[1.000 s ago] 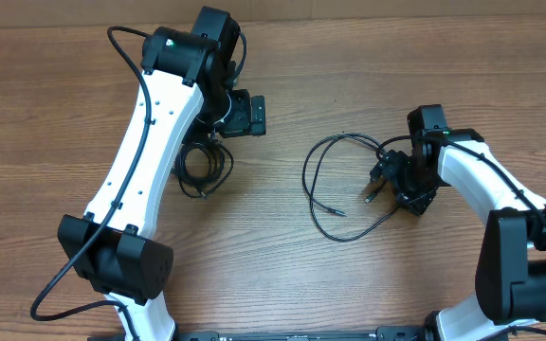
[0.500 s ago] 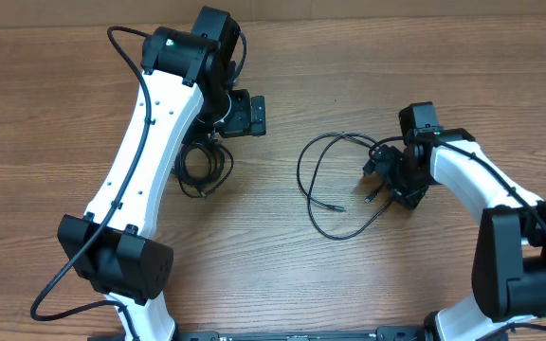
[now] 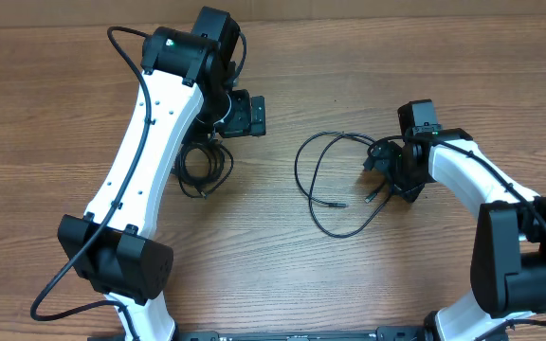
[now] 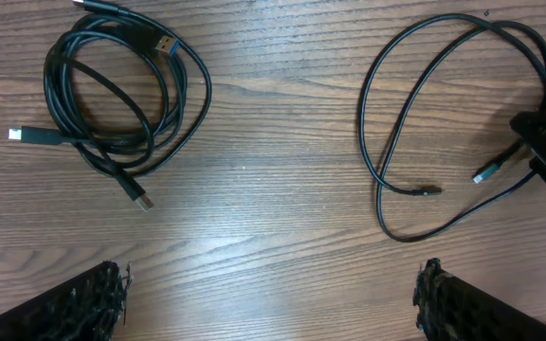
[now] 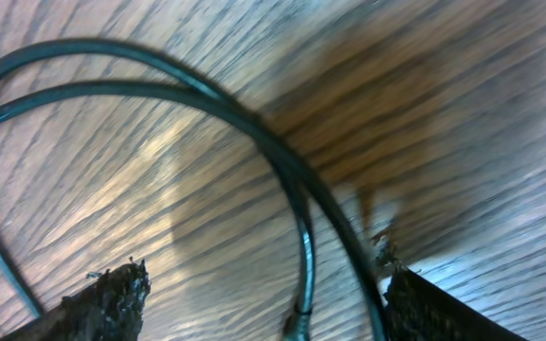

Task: Untangle cables

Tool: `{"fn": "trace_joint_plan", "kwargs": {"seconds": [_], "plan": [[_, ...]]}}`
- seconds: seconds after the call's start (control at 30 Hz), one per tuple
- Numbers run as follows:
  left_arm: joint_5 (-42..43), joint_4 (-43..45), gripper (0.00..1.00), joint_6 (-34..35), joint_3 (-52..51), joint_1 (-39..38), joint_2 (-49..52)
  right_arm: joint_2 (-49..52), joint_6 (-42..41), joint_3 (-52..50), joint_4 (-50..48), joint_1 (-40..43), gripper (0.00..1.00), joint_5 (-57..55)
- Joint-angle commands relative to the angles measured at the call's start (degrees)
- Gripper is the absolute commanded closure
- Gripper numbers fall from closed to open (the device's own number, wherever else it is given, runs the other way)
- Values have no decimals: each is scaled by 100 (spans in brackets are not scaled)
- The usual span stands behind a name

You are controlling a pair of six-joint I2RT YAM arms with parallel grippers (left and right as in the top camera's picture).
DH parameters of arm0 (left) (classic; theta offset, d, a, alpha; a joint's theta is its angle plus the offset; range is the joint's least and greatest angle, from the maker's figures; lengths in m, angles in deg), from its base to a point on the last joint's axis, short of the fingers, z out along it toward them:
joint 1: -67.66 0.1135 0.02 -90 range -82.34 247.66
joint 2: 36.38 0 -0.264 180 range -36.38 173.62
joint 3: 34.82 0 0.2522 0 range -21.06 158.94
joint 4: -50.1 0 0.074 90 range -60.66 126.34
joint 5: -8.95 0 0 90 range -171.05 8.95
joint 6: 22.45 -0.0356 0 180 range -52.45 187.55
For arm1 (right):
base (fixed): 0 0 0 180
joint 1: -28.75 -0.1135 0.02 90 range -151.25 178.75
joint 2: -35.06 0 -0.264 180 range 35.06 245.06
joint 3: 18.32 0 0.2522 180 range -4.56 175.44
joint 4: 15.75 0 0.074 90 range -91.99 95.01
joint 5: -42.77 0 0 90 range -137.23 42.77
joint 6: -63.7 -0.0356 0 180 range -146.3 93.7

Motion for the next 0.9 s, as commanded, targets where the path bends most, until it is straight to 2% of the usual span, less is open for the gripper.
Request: {"fn": "trace_joint_plan", "kwargs": {"seconds": [0.0,0.1,0.4,0.67,0.73,0.83,0.87], "plan": [[-42,-15,0,-46,-17,-26,57,149,39,-26,-39,-35,23,-170],[-42,0,0,-44,-17,-26,57,175,39,-26,-55,-66,32,-116],[-42,-17,0,-44,-17,-37,57,229,33,-26,-138,-101,47,-140],[-42,-33,0,-46,-17,-37,57,470,15,-26,-181,-101,50,-138],[-42,-26,0,-46,-17,-37,57,470,15,-26,-197,-101,56,-138],[-42,-31,0,-46,-17,-37,57,470,13,-26,-205,-101,75,-190],[-42,-33,0,-46,-17,-37,57,470,13,-26,-205,-101,77,-234]]}}
